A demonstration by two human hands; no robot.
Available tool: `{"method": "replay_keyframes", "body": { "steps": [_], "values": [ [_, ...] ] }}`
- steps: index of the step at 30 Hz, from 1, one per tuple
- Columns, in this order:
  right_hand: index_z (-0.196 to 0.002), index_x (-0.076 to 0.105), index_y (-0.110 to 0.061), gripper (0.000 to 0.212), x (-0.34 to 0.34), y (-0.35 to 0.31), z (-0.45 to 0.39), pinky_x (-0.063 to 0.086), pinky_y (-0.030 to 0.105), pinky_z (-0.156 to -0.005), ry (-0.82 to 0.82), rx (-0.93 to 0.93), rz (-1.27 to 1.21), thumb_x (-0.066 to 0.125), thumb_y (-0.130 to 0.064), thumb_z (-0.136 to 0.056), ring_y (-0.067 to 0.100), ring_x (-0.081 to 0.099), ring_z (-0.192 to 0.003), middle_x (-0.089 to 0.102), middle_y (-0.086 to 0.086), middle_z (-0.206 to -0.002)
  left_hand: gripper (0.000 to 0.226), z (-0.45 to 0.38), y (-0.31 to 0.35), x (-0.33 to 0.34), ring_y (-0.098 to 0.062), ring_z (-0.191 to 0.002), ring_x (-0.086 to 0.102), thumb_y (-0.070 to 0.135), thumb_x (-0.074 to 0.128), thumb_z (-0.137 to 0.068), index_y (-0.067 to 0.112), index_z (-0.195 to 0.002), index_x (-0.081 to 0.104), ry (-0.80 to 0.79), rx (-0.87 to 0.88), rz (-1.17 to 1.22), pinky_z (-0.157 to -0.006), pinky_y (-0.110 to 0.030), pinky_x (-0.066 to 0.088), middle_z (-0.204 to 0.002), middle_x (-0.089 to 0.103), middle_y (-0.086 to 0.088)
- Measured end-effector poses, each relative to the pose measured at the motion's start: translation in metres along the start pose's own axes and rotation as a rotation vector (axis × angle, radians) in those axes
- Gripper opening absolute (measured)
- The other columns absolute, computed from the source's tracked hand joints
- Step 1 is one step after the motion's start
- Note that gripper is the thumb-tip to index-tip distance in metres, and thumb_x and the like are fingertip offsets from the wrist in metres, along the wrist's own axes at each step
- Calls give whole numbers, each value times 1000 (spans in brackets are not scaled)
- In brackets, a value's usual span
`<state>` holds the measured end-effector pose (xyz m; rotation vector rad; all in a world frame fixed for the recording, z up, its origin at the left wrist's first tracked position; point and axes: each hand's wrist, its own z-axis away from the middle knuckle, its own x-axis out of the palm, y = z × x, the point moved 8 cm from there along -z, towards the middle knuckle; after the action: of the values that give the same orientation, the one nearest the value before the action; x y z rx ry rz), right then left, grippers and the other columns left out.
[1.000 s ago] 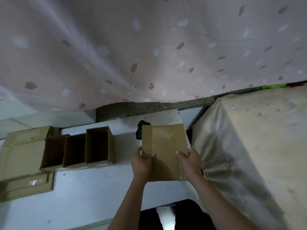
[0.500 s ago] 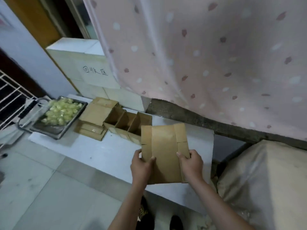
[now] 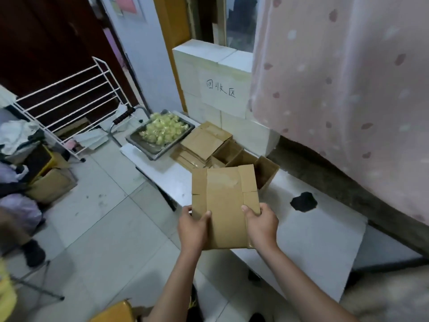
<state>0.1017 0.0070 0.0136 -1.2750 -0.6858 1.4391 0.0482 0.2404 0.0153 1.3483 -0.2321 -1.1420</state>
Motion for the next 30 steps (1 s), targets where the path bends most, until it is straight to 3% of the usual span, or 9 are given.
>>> {"method": "replay_keyframes", "body": {
  "steps": [5,13,18,22,26,30],
  "values": [
    [-90,58,-26,13,63,-39,-2,38,13,-56,-16,-60,25,71,-30,-91,0,58,-81,63,-11,-90,31,-54,-5,-44,6,-78,53,28,79,-82,28,-101,54,17,-6,58,-68,-26,41,-87,58,20],
    [-110,62,-16,27,167,-94,-6,40,15,-59,36,-77,48,71,-33,-91,8,59,-86,65,-4,-102,29,-157,1,-113,3,-83,57,29,80,-82,30,-96,55,-63,53,111,-61,-17,42,-91,62,17],
    [-114,64,-14,33,204,-115,-6,53,36,-80,67,-36,48,71,-35,-90,18,62,-95,67,-1,-105,31,-201,4,-140,-2,-85,59,31,81,-81,34,-92,52,-101,57,120,-63,-22,46,-93,63,14],
    [-101,63,-19,23,222,-129,-11,50,30,-67,90,-40,41,71,-37,-90,15,63,-89,67,-5,-96,33,-230,2,-145,-12,-89,63,32,81,-81,30,-101,55,-124,44,115,-82,-37,55,-93,64,14],
    [-97,63,-19,22,241,-140,-24,46,28,-62,99,-56,54,70,-38,-90,13,63,-86,67,-5,-93,34,-258,7,-143,-3,-83,61,30,81,-81,28,-103,56,-155,34,158,-80,-39,57,-90,63,15],
    [-98,63,-19,22,259,-149,-43,46,25,-61,103,-59,51,71,-38,-90,11,63,-87,67,-7,-93,34,-284,14,-141,-6,-85,61,32,80,-81,31,-101,53,-169,22,147,-81,-40,57,-94,62,12]
  ]
}}
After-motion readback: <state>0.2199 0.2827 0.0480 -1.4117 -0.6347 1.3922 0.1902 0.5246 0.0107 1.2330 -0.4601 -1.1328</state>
